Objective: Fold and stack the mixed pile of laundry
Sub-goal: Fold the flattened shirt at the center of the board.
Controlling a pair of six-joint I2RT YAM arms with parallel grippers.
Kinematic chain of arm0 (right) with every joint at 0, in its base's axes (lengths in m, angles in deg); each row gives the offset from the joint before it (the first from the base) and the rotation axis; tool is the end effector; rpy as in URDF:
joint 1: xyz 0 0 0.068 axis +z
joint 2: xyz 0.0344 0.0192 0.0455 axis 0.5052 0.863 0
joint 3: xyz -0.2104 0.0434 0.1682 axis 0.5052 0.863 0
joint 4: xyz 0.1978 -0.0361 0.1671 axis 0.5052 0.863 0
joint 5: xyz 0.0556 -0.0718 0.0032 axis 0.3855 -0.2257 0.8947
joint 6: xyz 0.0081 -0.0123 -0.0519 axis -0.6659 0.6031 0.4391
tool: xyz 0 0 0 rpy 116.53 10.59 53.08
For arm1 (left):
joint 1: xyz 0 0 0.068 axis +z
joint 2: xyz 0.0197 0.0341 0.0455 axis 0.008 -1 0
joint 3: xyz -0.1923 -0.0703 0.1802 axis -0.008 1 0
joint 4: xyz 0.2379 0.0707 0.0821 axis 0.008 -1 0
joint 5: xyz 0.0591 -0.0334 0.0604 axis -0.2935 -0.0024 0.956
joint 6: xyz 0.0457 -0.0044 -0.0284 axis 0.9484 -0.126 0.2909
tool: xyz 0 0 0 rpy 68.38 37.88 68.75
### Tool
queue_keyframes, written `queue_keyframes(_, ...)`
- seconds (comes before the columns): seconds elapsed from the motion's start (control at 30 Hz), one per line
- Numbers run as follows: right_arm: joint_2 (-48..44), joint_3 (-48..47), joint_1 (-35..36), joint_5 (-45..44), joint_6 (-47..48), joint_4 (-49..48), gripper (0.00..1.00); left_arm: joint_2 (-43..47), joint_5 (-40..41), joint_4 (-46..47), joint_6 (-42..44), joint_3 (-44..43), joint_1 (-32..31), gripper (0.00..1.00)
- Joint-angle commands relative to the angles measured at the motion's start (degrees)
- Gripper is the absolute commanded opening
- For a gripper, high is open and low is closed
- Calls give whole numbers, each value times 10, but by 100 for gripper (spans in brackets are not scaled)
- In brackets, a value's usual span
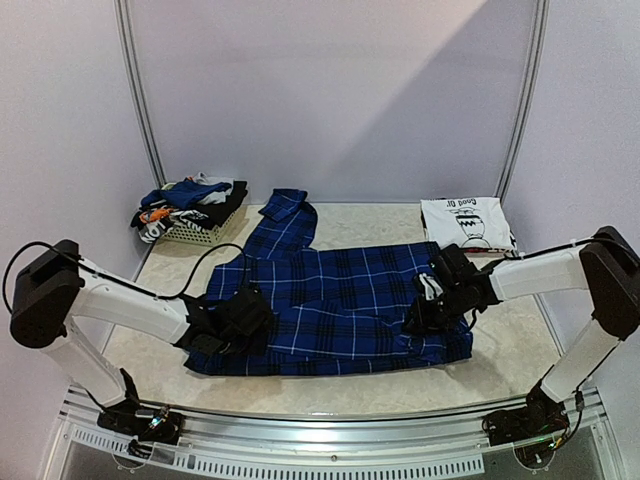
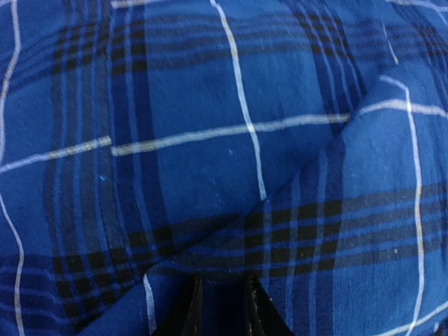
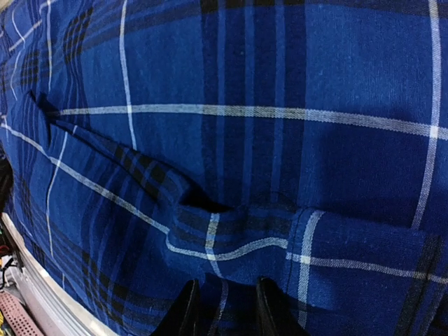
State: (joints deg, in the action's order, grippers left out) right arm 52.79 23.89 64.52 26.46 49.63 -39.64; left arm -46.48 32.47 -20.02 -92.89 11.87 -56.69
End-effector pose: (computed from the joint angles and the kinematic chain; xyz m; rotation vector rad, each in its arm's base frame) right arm 0.2304 0.1682 0.1350 -0.1014 2.8293 0.6982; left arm 0.1592 -0.2110 0.1242 0.1010 2.4959 -0.1467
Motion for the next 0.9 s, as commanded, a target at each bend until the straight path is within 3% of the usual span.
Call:
queue_keyframes(0.0,16,45,4,-55,-25,4,29,-34,-40,62,1,27,2,21)
queue_keyframes(0.23,-65,104,17,-141,-81,68,29,-44,-54,52,-28,45,-68,20)
queue_keyframes(0.53,-232,145,48,-178,-142,145,32,47,-14,-108,-48,-14,-149,22)
queue_keyframes(0.8,-213,-7,49,-253,-75,211,43,123,59,-192,30,-91,-116,41)
queue_keyframes(0.87,-204,-41,49,-272,-54,213,45,131,55,-185,56,-97,-89,51)
